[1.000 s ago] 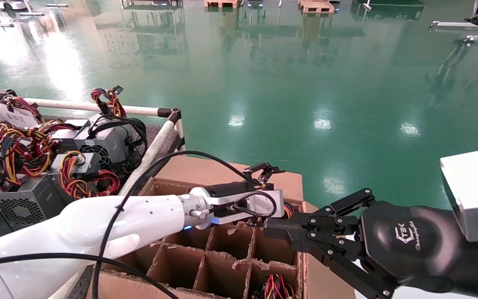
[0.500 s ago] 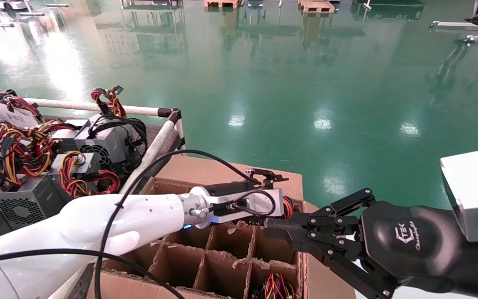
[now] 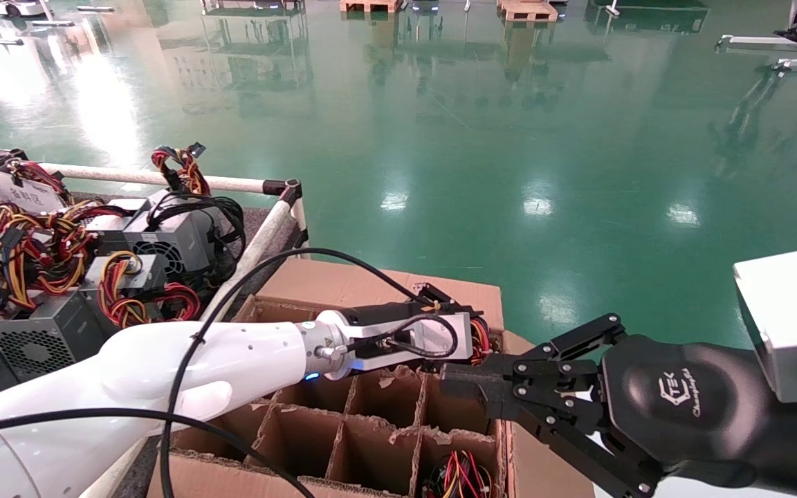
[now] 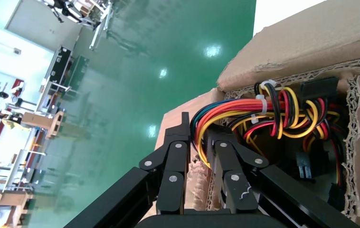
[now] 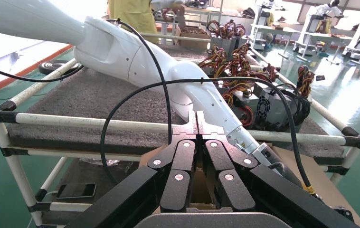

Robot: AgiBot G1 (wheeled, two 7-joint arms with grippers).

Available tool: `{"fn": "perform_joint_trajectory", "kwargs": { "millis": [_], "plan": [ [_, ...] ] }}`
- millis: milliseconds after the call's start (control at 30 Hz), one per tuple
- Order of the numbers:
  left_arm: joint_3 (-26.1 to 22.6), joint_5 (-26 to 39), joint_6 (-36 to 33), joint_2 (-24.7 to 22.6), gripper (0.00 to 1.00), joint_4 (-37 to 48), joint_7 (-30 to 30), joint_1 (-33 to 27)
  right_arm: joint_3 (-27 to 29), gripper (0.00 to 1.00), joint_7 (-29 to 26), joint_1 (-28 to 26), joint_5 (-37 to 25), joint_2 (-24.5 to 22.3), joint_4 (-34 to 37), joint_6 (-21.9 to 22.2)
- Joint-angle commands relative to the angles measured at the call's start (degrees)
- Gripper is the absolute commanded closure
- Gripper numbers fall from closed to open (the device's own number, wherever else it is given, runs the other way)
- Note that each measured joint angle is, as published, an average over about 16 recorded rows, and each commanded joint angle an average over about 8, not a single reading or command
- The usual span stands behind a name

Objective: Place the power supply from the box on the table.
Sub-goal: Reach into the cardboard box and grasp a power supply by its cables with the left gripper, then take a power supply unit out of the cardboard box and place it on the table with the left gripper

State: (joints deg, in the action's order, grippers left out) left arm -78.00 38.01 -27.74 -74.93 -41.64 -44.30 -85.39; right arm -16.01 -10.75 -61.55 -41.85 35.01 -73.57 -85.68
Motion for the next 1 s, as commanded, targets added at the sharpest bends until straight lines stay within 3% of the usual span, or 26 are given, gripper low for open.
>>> {"fn": "perform_joint_trajectory", "kwargs": {
  "millis": [33, 500, 1000],
  "plan": [
    [0.0, -0.3, -0.3, -0.1, 1.00, 0.4, -0.3, 0.0, 0.0, 1.00, 0.0, 0.0, 0.0, 0.0, 0.0, 0.0],
    [2.8, -4.6, -4.4, 0.1, 1.00, 0.3, -2.8, -2.2, 0.0, 1.00, 0.0, 0.0, 0.0, 0.0, 0.0, 0.0],
    [9.5, -12.3, -14.6, 6.8, 1.00, -4.4, -5.6, -8.6, 0.0, 1.00, 0.0, 0.0, 0.0, 0.0, 0.0, 0.0]
  ]
}}
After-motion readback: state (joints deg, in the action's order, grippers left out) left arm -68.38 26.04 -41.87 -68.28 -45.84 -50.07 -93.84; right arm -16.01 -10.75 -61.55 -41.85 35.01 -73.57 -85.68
